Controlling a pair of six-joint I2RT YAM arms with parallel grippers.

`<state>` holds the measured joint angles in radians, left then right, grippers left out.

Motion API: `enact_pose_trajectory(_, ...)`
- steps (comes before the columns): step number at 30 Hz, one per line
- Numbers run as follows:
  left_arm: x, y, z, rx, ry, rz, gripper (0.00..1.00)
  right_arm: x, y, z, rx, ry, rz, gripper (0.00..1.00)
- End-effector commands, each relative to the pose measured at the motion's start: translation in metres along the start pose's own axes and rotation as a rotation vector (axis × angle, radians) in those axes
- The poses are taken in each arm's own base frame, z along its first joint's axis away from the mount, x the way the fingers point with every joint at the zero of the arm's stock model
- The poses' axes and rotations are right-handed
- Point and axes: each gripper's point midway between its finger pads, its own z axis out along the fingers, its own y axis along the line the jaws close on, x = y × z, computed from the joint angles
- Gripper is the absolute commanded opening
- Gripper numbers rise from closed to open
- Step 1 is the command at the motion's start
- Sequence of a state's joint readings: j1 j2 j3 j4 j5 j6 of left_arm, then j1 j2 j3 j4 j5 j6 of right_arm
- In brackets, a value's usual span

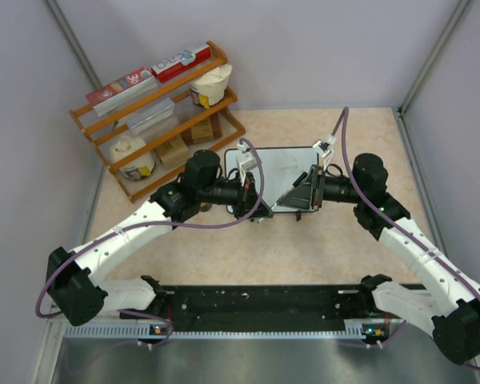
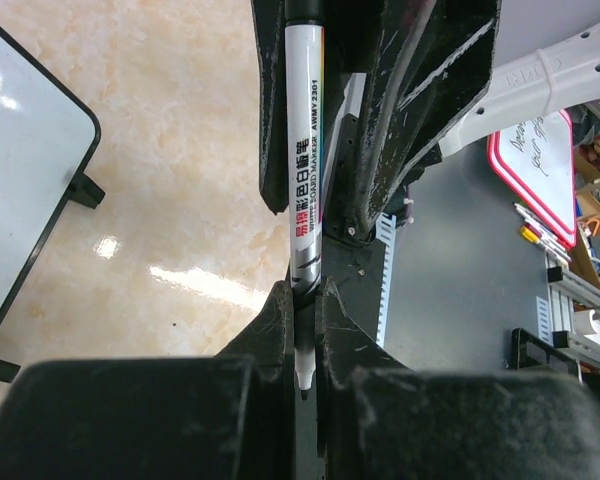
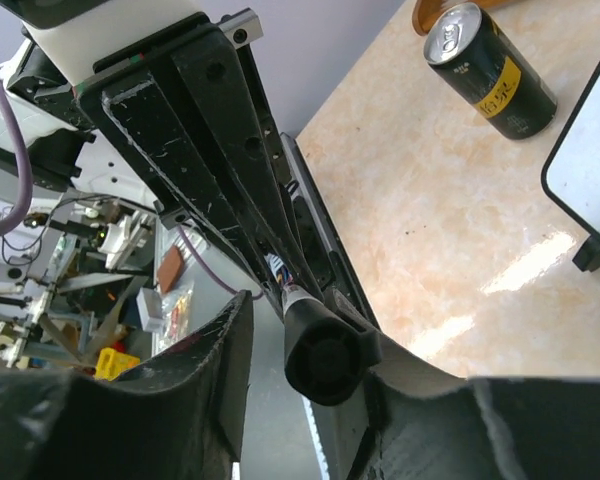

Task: Write a sentence on the whiteboard
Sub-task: Pass from the left arm to the right

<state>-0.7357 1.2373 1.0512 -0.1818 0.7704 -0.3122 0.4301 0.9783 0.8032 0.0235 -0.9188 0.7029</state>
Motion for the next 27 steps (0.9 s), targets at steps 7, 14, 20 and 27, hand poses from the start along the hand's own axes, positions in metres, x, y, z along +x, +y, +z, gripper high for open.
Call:
enact_pose_trajectory(7,-0.007,-0.006,-0.001,0.03,-0.016,0.036,0.0,-0.005,0.008,0.001,-0.011,-0.005,-0.052,0.11)
enact_pose_trajectory(14,-0.004,-0.007,-0.001,0.043,-0.007,0.027,0.0,-0.014,0.007,0.003,-0.009,-0.06,-0.038,0.5)
enact_pose_trajectory(20,-0.003,-0.008,-0.001,0.05,-0.004,0.026,0.0,-0.013,0.004,0.006,-0.009,-0.048,-0.015,0.31)
enact_pose_trajectory(27,-0.001,-0.004,-0.001,0.025,-0.008,0.022,0.0,-0.007,0.0,0.006,0.001,-0.025,-0.014,0.0)
